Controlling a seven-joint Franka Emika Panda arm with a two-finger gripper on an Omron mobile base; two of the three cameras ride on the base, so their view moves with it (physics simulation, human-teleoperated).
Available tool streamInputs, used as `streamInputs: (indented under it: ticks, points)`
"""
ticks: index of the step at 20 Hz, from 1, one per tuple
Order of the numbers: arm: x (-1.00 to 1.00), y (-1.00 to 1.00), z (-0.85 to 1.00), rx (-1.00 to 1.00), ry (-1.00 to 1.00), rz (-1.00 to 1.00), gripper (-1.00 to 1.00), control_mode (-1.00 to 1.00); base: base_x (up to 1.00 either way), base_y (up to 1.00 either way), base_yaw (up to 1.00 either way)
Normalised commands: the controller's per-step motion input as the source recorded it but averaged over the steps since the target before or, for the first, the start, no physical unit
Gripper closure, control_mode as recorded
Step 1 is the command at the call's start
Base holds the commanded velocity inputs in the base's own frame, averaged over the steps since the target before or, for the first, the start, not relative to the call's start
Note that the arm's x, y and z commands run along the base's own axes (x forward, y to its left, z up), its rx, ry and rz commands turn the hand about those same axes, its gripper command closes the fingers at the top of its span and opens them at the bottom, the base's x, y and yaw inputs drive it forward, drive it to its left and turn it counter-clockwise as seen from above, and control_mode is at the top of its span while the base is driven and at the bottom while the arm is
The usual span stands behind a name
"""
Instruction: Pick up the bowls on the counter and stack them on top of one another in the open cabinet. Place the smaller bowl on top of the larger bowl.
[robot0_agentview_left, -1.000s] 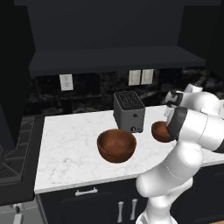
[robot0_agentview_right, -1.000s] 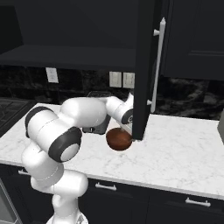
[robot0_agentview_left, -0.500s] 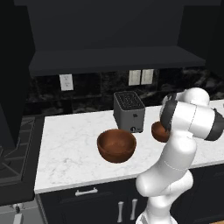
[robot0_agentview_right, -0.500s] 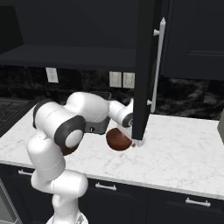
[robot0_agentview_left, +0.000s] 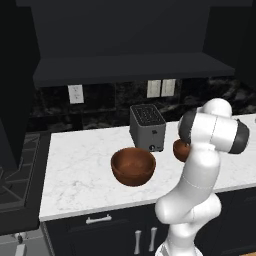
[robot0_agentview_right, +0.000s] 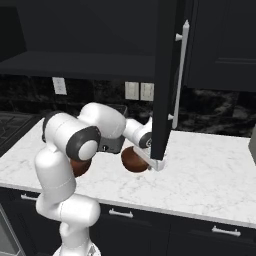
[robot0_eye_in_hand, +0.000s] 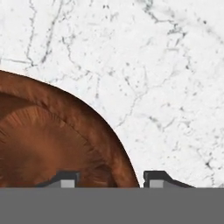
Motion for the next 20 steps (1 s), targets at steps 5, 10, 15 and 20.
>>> streamInputs:
  ticks: [5,10,15,20]
  points:
    - [0.0,0.0,0.0,0.0,0.0,0.0,1.0,-1.0,0.0,0.0,0.0]
    - [-0.28,0.02,0.44,0.0,-0.15,0.0,1.0,-1.0,0.0,0.0,0.0]
    - [-0.84,0.02,0.88,0.06,-0.08,-0.06,1.0,-1.0,0.0,0.0,0.0]
    - [-0.98,0.05,1.0,0.1,-0.01,-0.02,1.0,-1.0,0.0,0.0,0.0]
